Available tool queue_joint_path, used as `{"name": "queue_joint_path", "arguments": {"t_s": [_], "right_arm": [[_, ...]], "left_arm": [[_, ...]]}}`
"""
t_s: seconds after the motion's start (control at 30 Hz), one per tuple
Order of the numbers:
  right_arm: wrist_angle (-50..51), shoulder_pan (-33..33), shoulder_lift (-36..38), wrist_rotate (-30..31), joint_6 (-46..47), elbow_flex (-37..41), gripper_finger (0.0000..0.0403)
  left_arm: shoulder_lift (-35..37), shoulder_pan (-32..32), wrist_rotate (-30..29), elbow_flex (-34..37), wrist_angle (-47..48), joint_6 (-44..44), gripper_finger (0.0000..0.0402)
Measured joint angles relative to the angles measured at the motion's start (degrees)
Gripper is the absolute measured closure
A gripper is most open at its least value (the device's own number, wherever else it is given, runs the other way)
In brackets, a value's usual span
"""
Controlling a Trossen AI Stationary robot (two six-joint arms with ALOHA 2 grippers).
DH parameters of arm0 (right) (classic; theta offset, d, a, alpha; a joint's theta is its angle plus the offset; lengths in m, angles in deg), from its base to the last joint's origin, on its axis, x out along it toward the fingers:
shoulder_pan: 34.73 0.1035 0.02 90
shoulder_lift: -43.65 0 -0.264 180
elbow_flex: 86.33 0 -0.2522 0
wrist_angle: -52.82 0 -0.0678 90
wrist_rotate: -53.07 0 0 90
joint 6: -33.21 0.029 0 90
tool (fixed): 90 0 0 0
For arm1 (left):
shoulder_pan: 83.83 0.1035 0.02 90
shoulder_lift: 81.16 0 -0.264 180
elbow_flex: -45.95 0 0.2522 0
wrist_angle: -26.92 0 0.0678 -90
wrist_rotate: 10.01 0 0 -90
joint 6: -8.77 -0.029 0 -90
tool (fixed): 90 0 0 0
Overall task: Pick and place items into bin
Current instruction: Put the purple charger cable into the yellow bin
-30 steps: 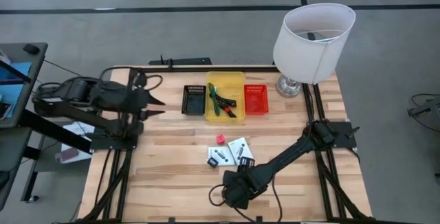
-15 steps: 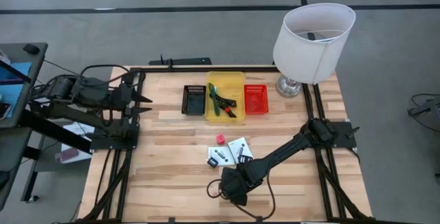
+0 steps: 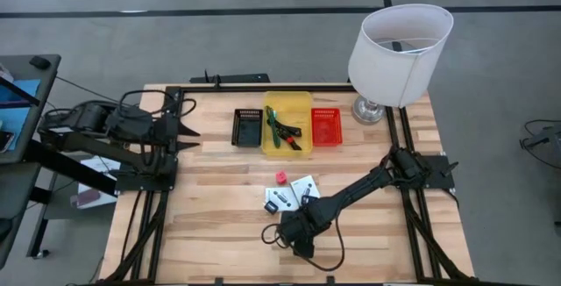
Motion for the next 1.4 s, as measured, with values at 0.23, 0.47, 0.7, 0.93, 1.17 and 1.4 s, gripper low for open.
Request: {"name": "queue_joint_path", "arguments": {"t_s": [0.23, 0.47, 0.7, 0.93, 1.17, 1.4], "right_arm": [[0.2, -0.3, 0.0, -0.1, -2.4, 0.0, 0.0173], [0.9, -0.6, 0.0, -0.2, -5.0, 0.0, 0.0173], [0.8, -0.4, 0.0, 0.1, -4.0, 0.0, 0.0173], [-1.0, 0.1, 0.0, 3.7, 1.0, 1.9, 0.0174], [-5.2, 1.3, 0.5, 4.5, 7.2, 7.4, 0.02], [-5.7, 2.7, 0.4, 4.9, 9.7, 7.3, 0.0288]], "left_arm": [[0.0, 0.0, 0.0, 1.1, -0.3, 1.3, 0.029], [0.1, 0.0, 0.1, 1.1, -0.3, 2.8, 0.029], [0.1, 0.0, 2.8, 1.1, -0.4, 4.4, 0.029], [0.1, 0.0, 4.2, 1.1, -0.4, 5.8, 0.029], [0.1, 0.0, 5.5, 1.1, -0.3, 7.4, 0.029], [0.1, 0.0, 5.7, 1.1, -0.1, 8.7, 0.029]]}}
